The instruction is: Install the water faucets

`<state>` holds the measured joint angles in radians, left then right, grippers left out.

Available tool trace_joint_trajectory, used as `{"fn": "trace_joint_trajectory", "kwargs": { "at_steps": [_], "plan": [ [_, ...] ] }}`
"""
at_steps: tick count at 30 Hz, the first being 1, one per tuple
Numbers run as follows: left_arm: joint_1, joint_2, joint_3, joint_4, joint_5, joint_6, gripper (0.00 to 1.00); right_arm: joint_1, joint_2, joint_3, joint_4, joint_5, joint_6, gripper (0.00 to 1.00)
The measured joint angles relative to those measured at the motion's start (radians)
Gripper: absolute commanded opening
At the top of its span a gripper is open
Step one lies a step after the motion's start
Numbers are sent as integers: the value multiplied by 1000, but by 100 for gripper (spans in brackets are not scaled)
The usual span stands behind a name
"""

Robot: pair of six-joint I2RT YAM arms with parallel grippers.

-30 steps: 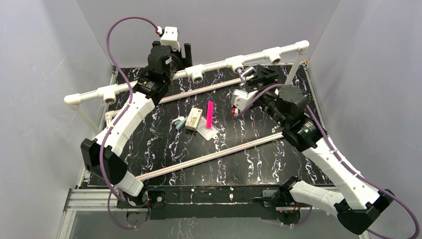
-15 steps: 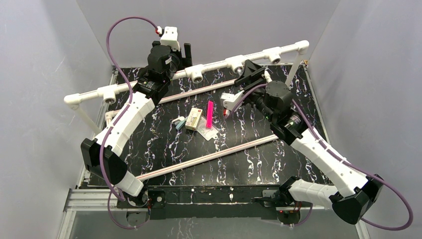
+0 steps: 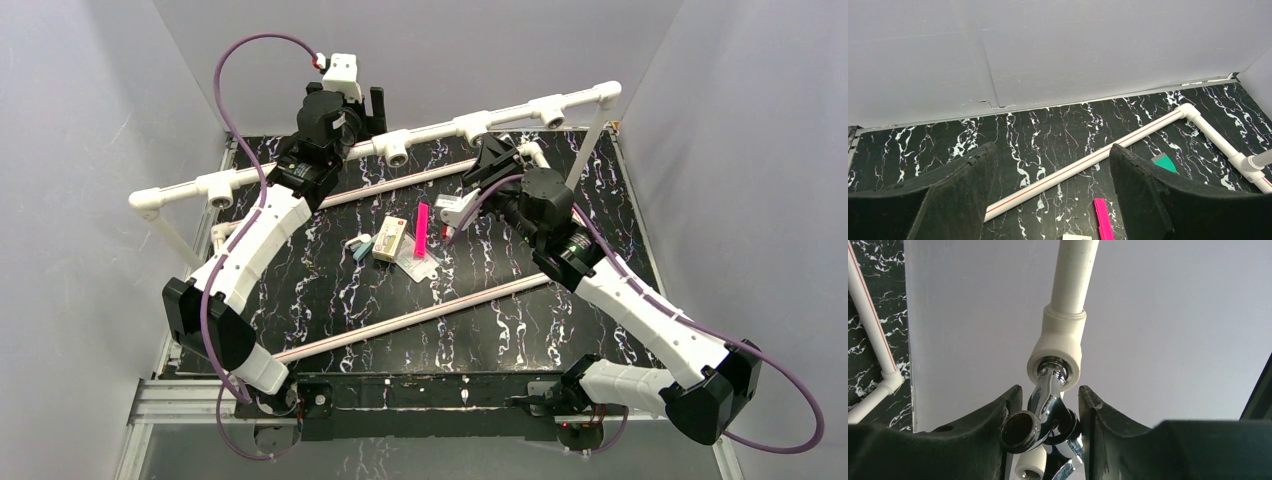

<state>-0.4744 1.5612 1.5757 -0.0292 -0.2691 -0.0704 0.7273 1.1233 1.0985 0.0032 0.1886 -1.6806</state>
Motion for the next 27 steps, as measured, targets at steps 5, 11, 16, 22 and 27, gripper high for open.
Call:
{"fn": "trace_joint_trajectory", "kwargs": {
  "at_steps": [5,11,16,22,27],
  "plan": [
    [0,0,0,2,0,0,80,2,10,-1,16,19,5,23],
    [1,0,0,3,0,0,80,7,14,-1,31,31,37,1],
    [1,0,0,3,0,0,80,7,14,-2,46,29,115,1],
    [1,0,0,2,0,0,80,7,8,-16,99,21,359,1],
    [1,0,0,2,0,0,80,-1,3,-38,175,11,665,1]
  ]
}}
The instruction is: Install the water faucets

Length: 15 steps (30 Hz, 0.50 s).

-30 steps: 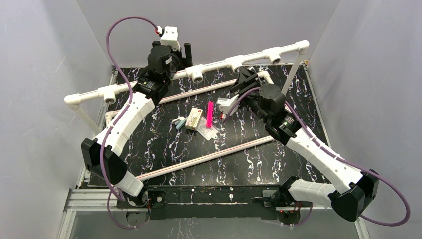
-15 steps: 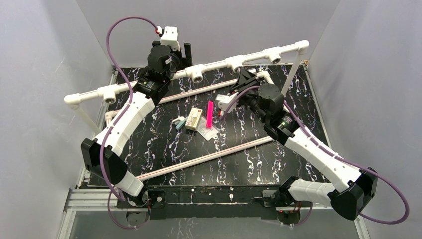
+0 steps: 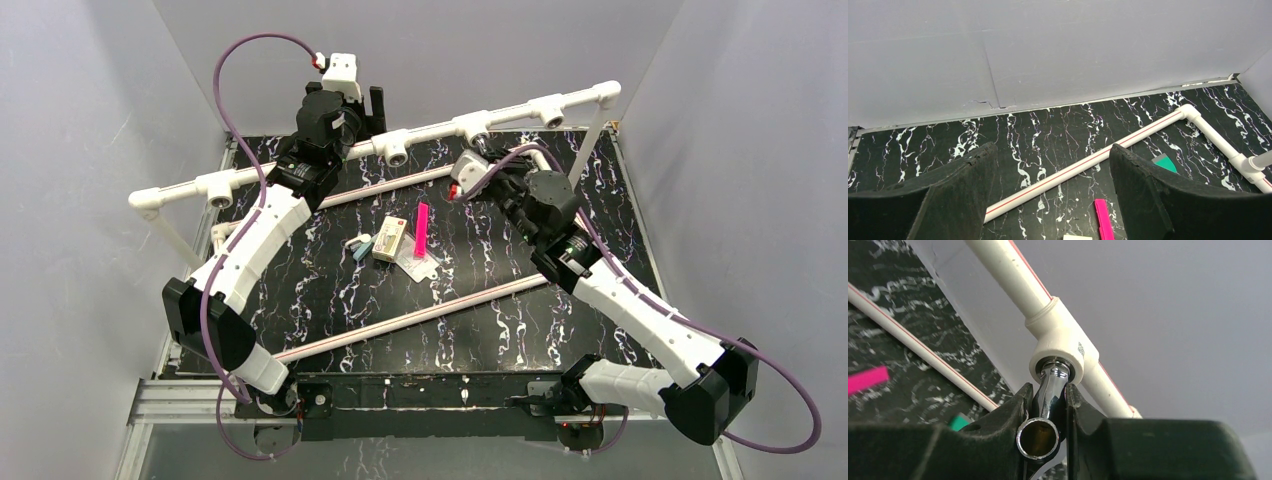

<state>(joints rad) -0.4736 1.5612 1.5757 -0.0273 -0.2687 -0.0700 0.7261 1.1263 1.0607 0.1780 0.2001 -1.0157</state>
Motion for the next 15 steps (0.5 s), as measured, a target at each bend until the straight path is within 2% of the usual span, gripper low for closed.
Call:
{"fn": "trace_joint_trajectory", "kwargs": {
  "at_steps": [5,15],
  "plan": [
    [0,0,0,0,0,0,80,-7,-2,-25,87,26,338,1],
    [1,-1,0,0,0,0,80,-13,3,-28,132,129,986,1]
  ]
}}
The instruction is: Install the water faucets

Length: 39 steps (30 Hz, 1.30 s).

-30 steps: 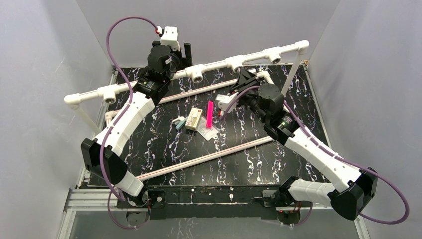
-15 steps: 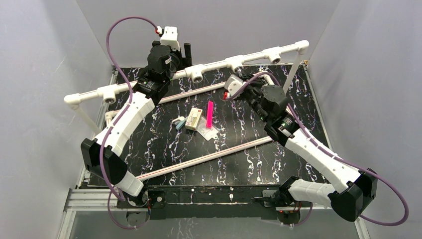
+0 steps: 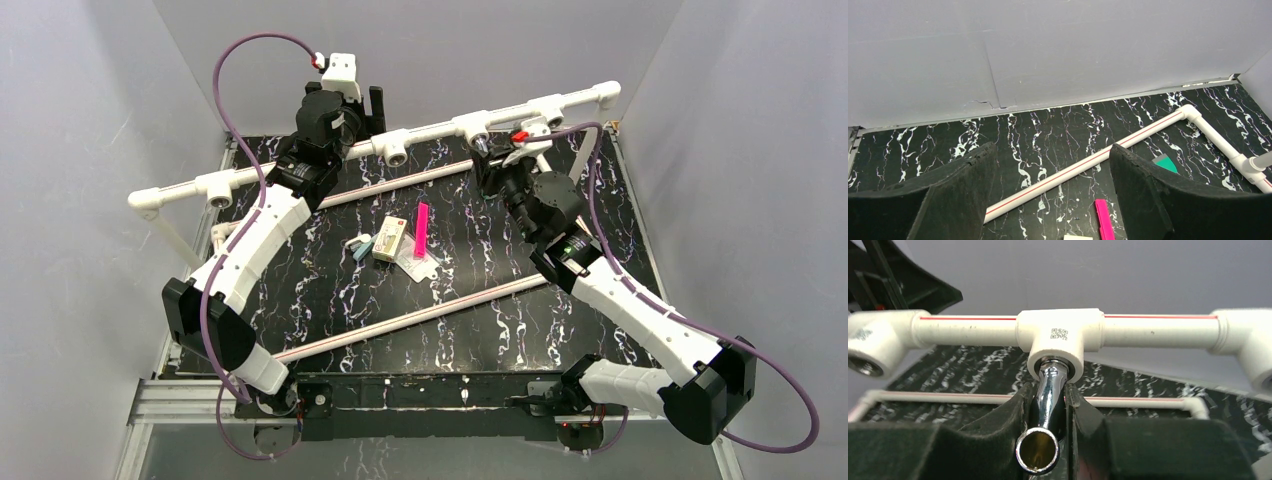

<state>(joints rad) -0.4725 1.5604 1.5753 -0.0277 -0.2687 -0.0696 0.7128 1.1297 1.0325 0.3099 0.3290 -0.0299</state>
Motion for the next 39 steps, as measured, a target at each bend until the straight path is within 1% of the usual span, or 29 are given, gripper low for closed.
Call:
{"fn": "trace_joint_trajectory", "kwargs": {
  "at_steps": [7,14,16,20,25,28,31,32,35,39],
  "plan": [
    [0,-1,0,0,0,0,80,-2,-1,0,-8,68,367,1],
    [-1,-3,-1,-3,2,-2,80,-2,-15,-19,-23,137,798,1],
    [-1,-5,-3,-5,4,-2,80,-3,-23,-34,-21,147,942,1],
    [-2,-6,-5,-5,8,-2,80,-6,-31,-59,-16,156,1176,1],
    [-2,-7,-5,-6,10,-2,80,-7,-35,-80,-6,162,1393,1],
    [-3,-8,-6,-5,12,-2,80,-8,-37,-83,-9,161,1466,2],
    [-3,-8,-6,-6,14,-2,80,-8,-41,-87,-13,161,1500,12],
    [-3,-8,-6,-6,16,-2,80,-8,-42,-87,-16,161,1503,17],
    [-4,-8,-6,-6,18,-2,80,-8,-48,-87,-25,160,1504,38],
    [-7,-7,-6,-6,19,-1,80,-6,-63,-87,-41,145,1504,56]
  ]
}}
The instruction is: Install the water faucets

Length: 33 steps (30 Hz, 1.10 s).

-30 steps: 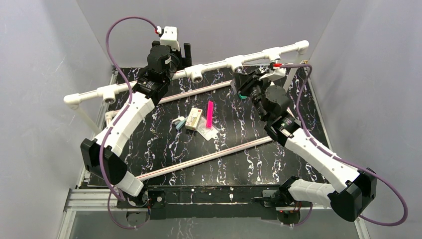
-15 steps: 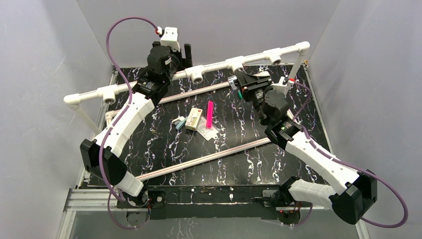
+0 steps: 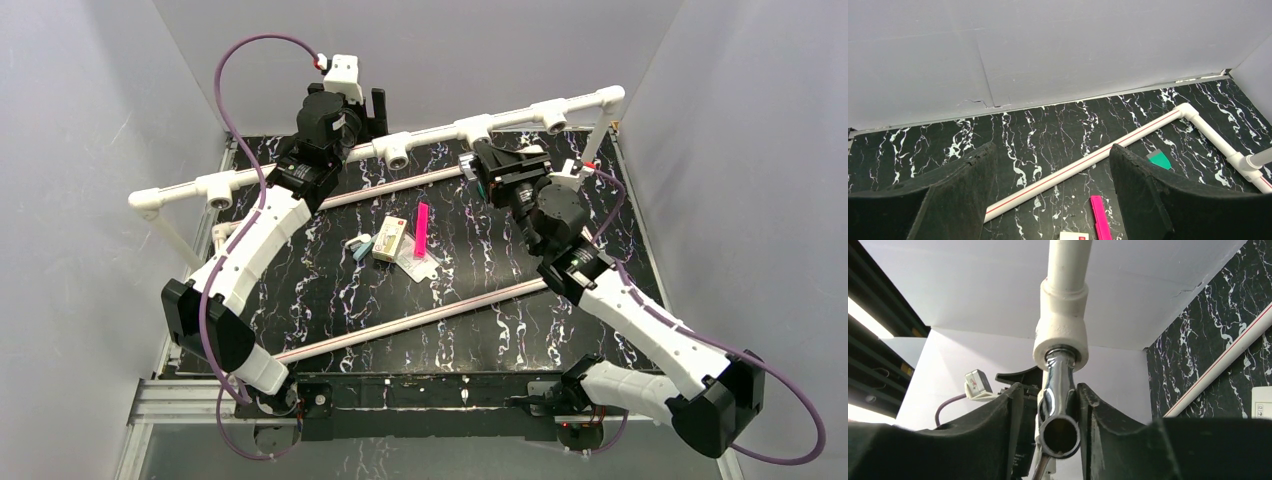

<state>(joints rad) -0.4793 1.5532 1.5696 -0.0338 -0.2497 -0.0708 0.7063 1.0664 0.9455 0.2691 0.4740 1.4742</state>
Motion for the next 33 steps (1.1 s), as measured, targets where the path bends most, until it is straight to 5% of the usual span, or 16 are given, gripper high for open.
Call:
{"fn": "trace_joint_trajectory", "kwargs": {
  "at_steps": [6,22,33],
  "plan": [
    [0,1,0,2,0,0,80,8,-59,-1,-36,-21,-12,67],
    [0,3,1,3,-1,0,80,15,-174,-1,-201,-32,-132,73],
    [0,4,2,3,-1,0,80,15,-251,14,-319,29,-492,76]
  ]
}}
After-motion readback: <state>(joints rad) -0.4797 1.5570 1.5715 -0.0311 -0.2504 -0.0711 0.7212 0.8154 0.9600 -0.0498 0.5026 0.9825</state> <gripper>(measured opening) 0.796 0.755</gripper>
